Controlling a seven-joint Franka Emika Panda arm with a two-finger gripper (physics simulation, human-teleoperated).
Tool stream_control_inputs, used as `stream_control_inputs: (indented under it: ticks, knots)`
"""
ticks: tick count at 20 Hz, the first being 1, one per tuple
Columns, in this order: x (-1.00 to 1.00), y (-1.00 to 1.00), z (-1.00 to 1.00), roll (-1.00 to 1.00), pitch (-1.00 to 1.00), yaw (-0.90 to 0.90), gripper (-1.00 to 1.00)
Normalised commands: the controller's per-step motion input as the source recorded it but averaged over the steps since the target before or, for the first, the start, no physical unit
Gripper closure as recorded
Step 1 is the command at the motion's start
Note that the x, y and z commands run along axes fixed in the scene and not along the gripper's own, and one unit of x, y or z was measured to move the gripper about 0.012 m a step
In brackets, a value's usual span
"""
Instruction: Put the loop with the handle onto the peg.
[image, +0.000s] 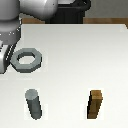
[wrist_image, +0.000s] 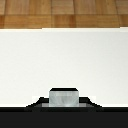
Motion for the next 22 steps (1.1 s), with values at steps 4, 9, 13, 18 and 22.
stream_control_inputs:
  ticks: [4,9,13,18,22]
  knots:
    - [0.00,0.00,0.25,0.00,0.00,0.00,1.00]
    - [0.20,0.00,0.00,0.00,0.00,0.00,1.00]
    - [0.75,0.00,0.00,0.00,0.00,0.00,1.00]
    - [0.40,0.07,0.00,0.00,0.00,0.00,1.00]
    - [0.00,0.00,0.00,0.00,0.00,0.00,1.00]
